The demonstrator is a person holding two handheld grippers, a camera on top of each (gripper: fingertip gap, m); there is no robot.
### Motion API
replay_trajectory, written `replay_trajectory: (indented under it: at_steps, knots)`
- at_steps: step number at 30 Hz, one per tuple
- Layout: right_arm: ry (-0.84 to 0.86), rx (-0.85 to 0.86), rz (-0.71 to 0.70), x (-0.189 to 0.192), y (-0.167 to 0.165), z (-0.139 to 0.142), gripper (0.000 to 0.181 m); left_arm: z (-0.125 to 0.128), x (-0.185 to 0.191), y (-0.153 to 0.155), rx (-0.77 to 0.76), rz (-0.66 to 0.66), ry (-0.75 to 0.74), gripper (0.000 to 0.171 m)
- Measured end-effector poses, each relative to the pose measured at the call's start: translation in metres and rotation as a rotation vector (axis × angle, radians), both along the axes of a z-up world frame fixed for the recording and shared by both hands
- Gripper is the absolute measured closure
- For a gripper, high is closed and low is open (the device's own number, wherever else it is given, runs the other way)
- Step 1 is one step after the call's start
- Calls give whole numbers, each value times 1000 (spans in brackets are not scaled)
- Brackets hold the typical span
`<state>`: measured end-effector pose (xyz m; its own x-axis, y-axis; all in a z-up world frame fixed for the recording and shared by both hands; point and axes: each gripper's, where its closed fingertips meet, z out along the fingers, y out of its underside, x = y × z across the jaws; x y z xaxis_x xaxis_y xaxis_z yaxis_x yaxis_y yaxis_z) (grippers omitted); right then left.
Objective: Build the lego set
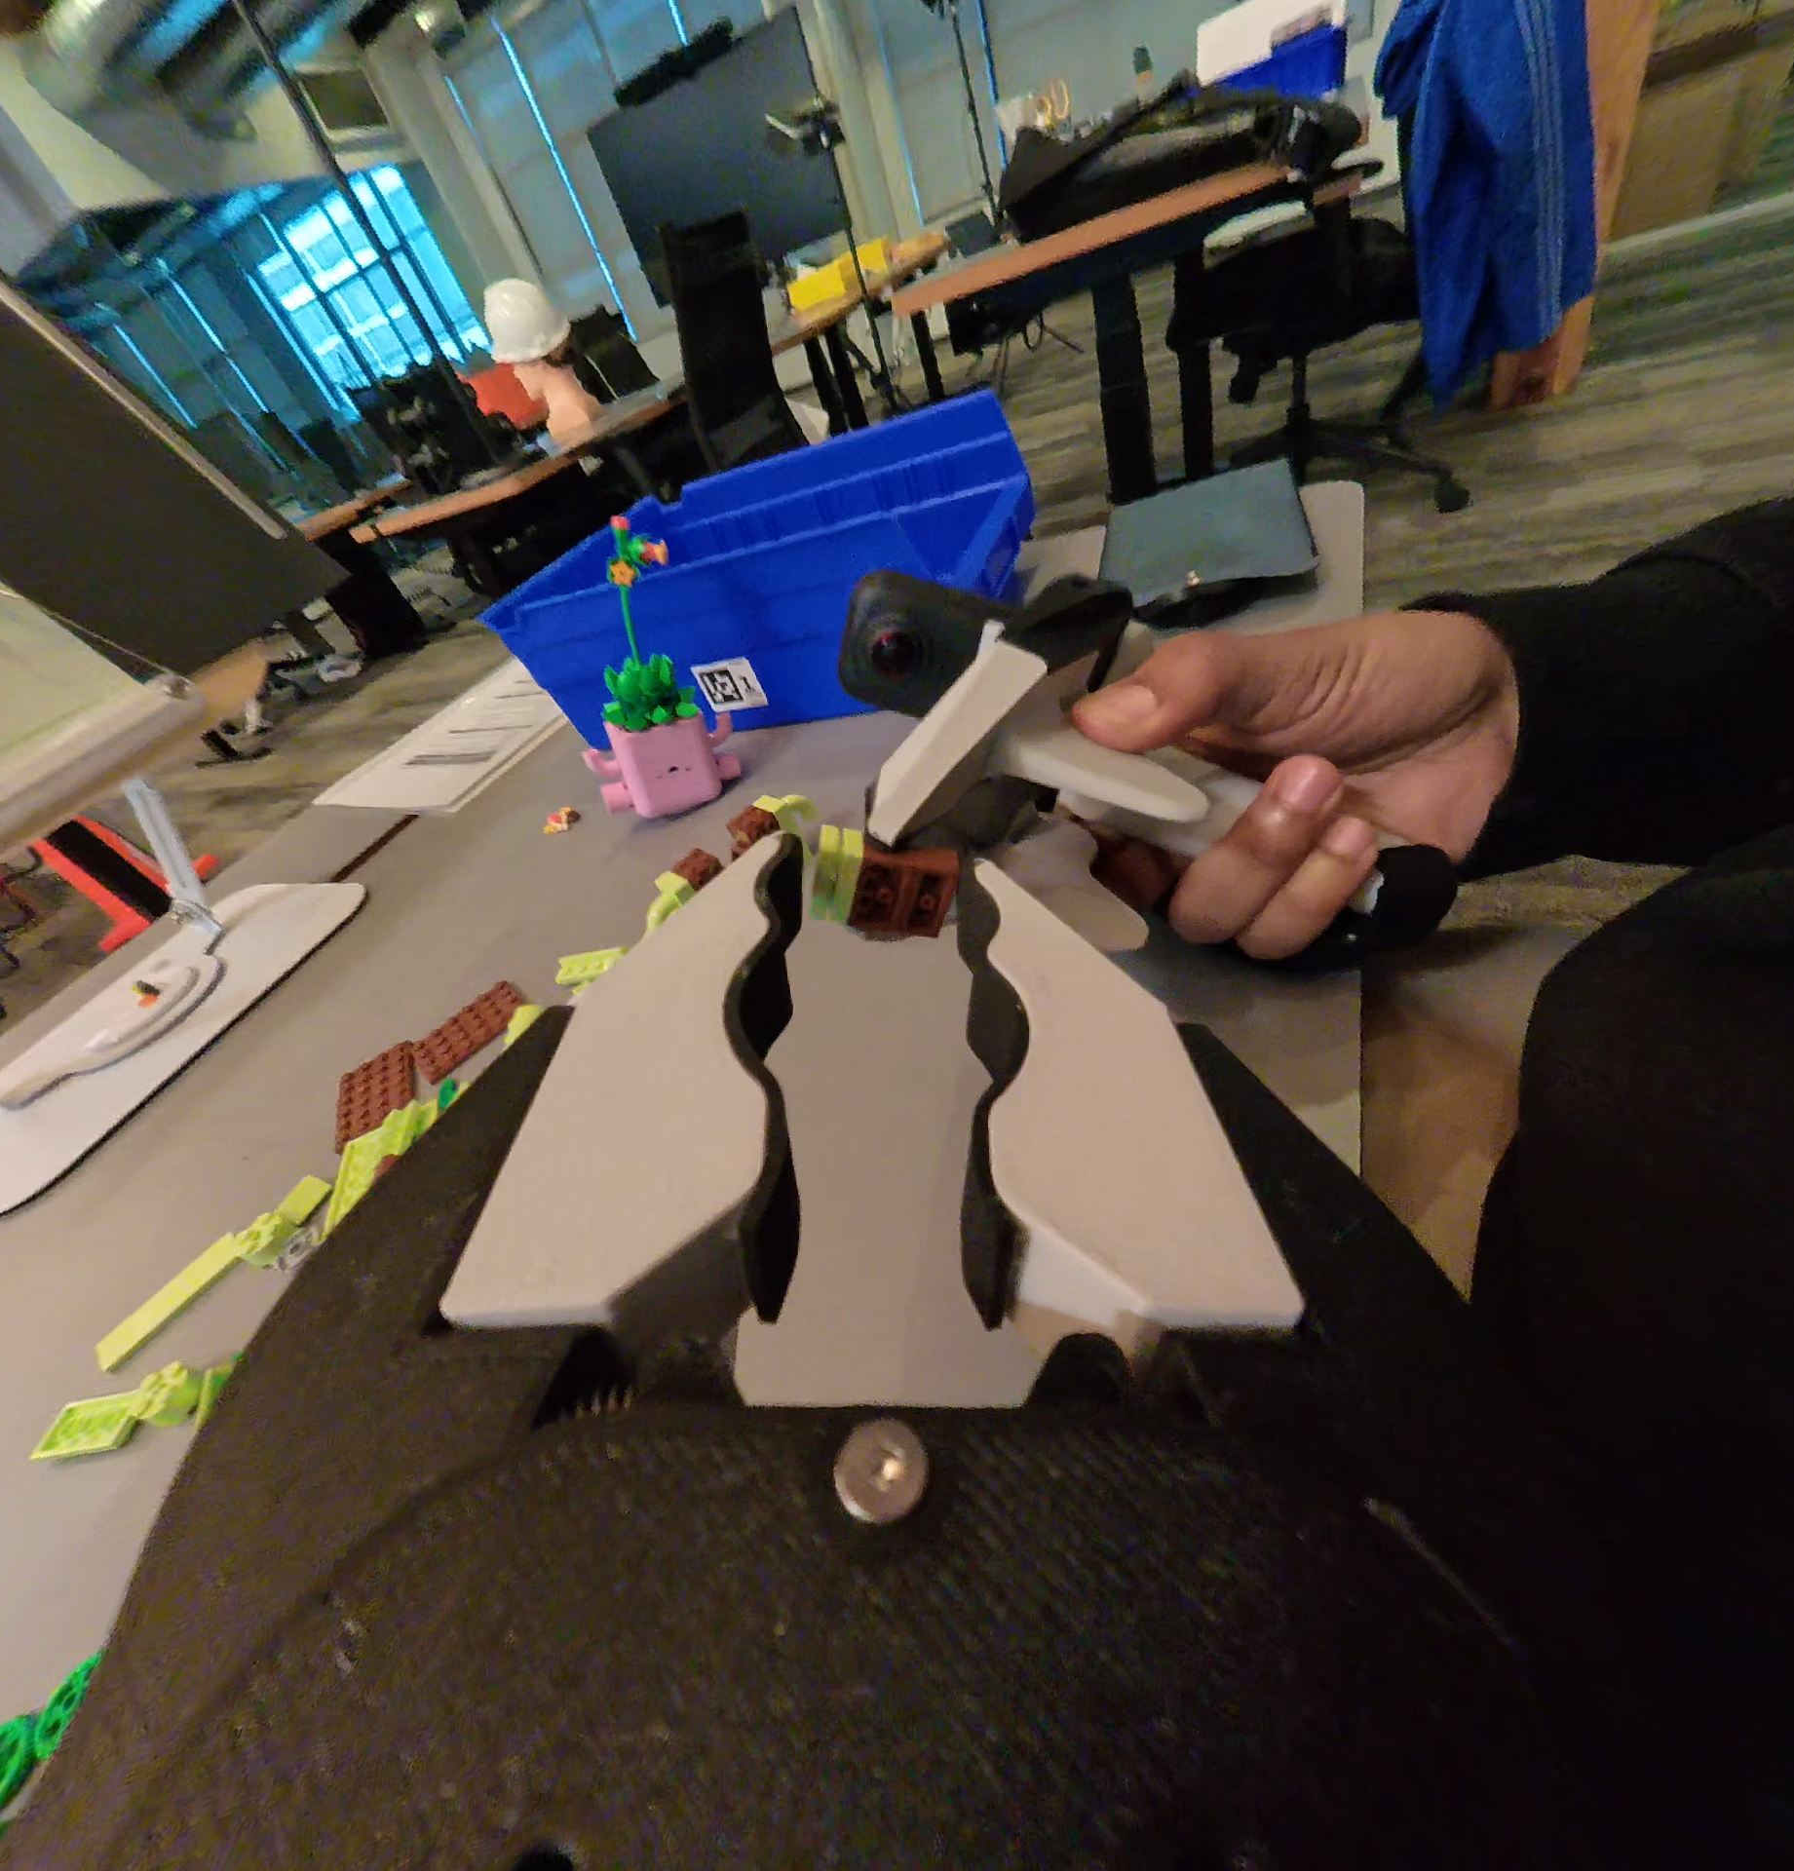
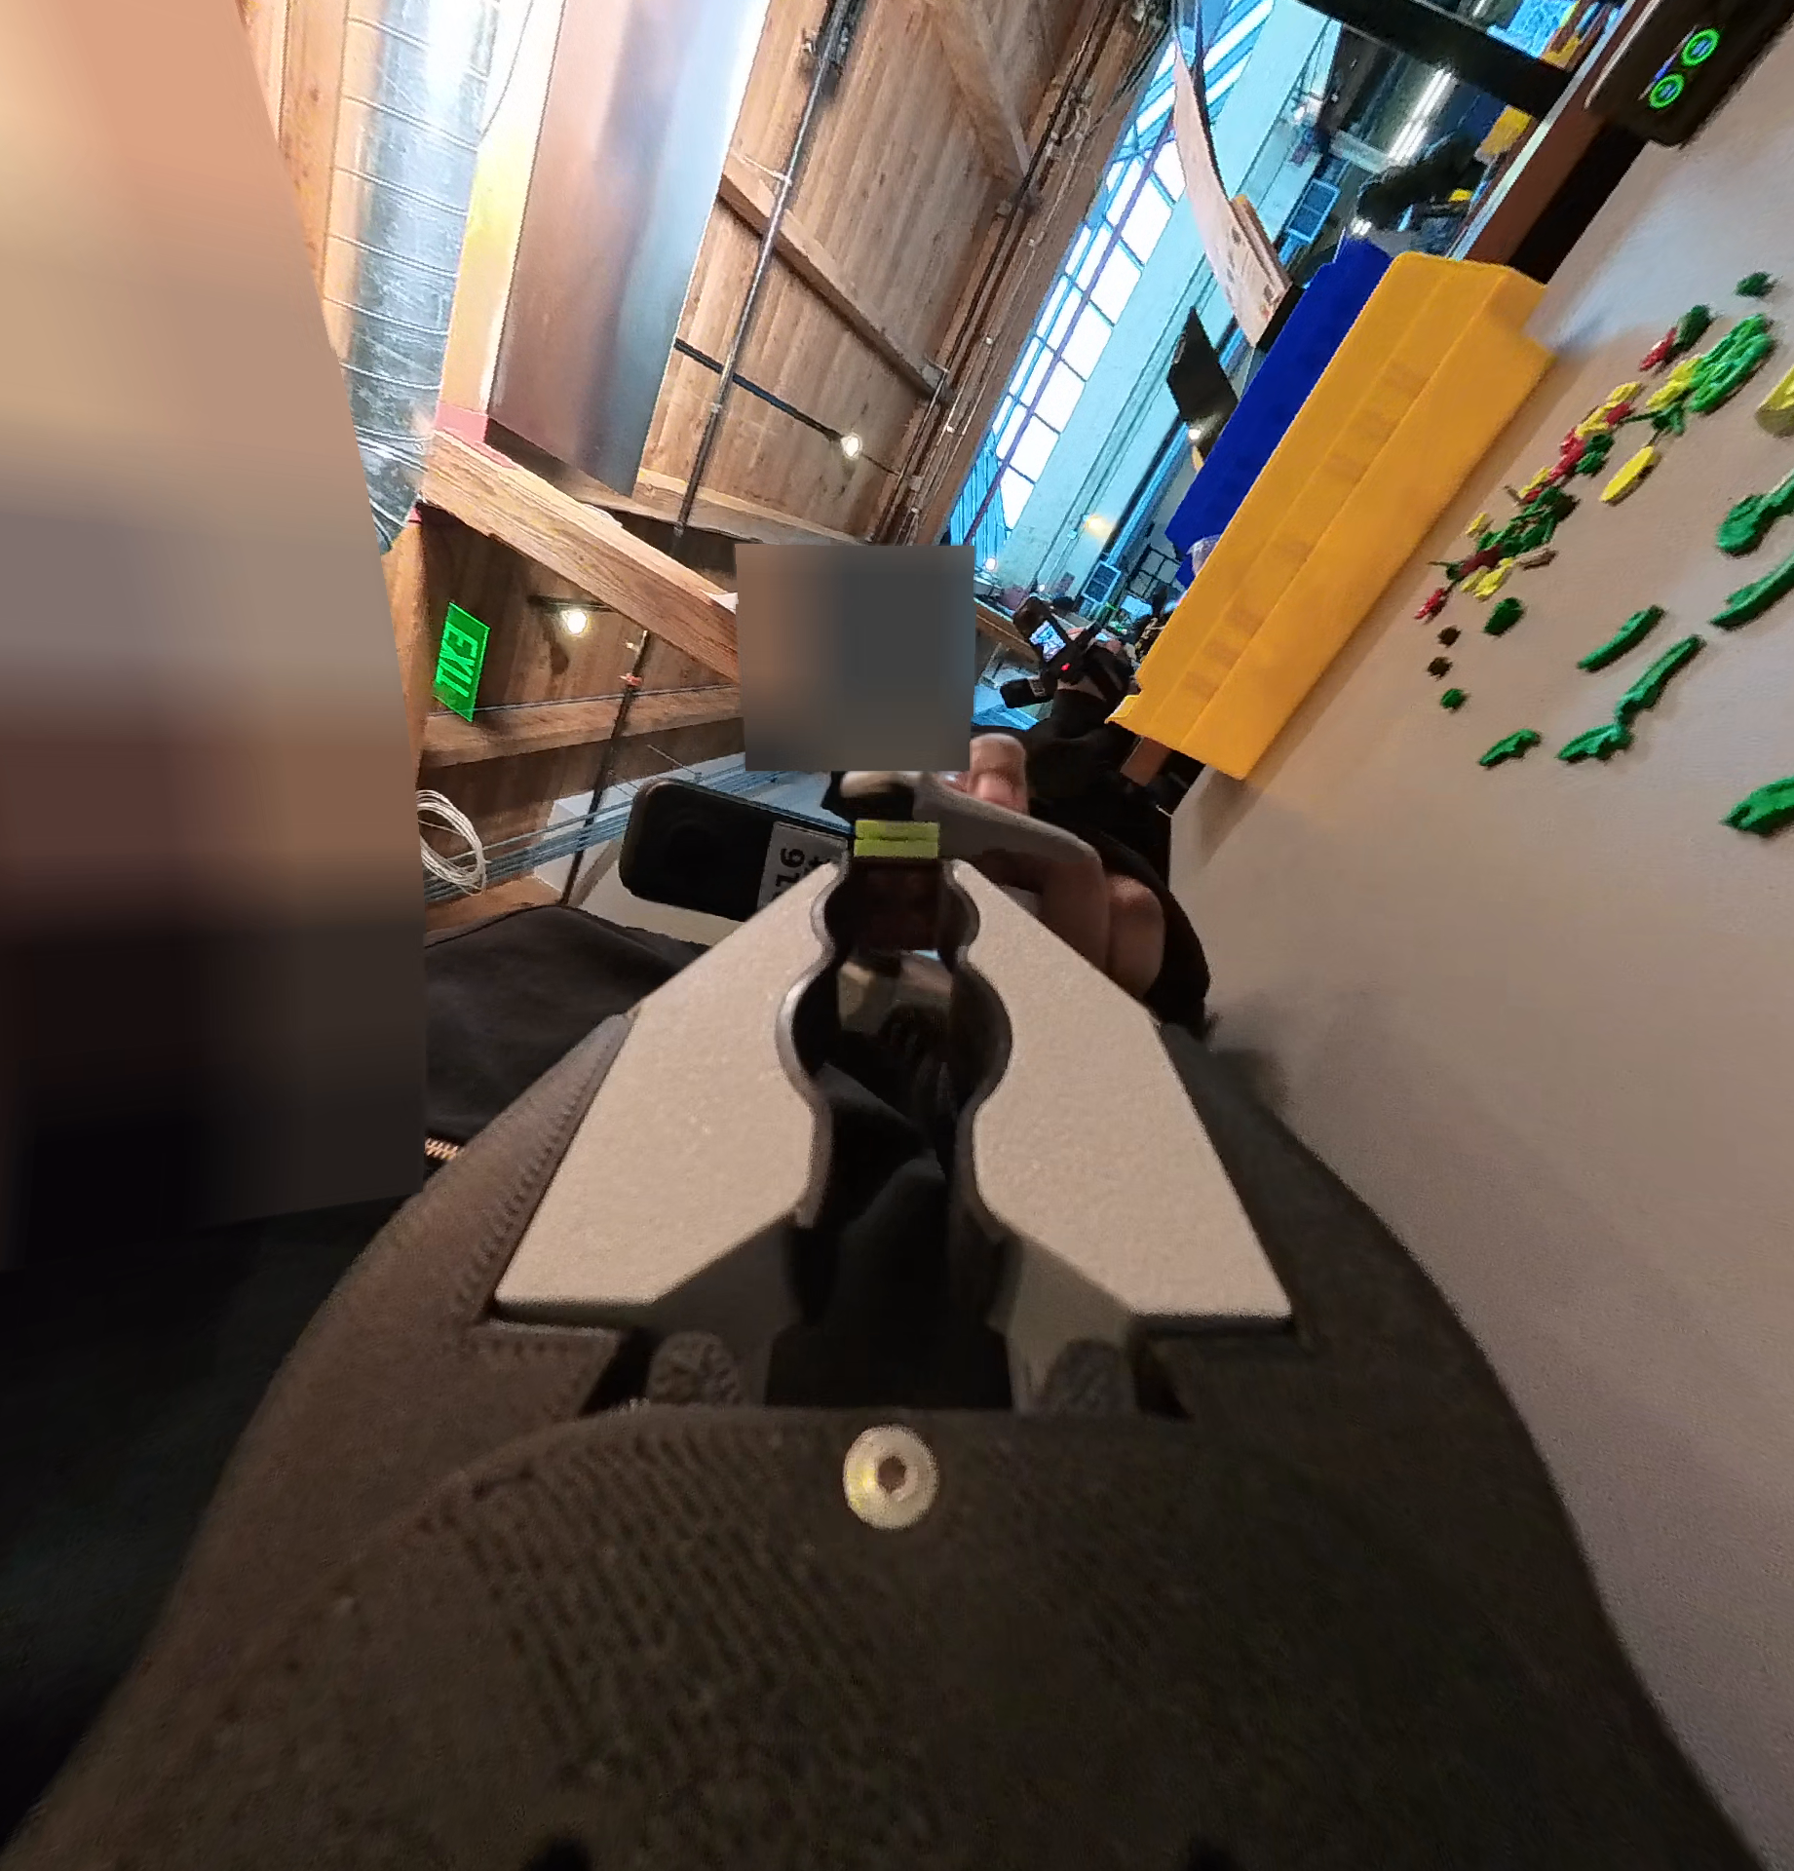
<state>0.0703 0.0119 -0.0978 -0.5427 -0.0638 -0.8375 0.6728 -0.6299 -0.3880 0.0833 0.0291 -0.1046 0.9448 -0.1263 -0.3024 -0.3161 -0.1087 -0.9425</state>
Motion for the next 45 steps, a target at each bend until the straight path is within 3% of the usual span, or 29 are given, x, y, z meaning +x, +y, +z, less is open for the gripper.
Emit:
replay_trajectory:
  at_steps: [8, 29, 32, 34, 37, 40, 42, 45]
  knots:
    - [-23, -32, 17, 0, -2, -2, 168, -1, 1, -1, 2, 7, 55, 147]
    - [-65, -72, 31, -1, 1, -6, 168, -8, -1, 2, -79, 22, 3, 148]
    - [-35, -87, 38, 1, 0, -1, 168, -2, 2, 1, -35, 4, 13, 147]
    - [5, -88, 24, 2, 3, 4, 168, 0, 2, 0, -12, -10, 5, 118]
    - [97, 87, -69, 2, 7, 5, 169, 0, -2, -2, -11, -49, -111, 105]
    - [243, 539, -295, -5, 17, -7, 169, 4, -12, -4, -1, -100, -386, 105]
    - [319, 798, -457, -10, 31, -8, 168, 4, -17, -5, 1, -144, -551, 95]
    - [317, 962, -573, -14, 43, -11, 168, -10, -19, -4, -60, -138, -513, 96]
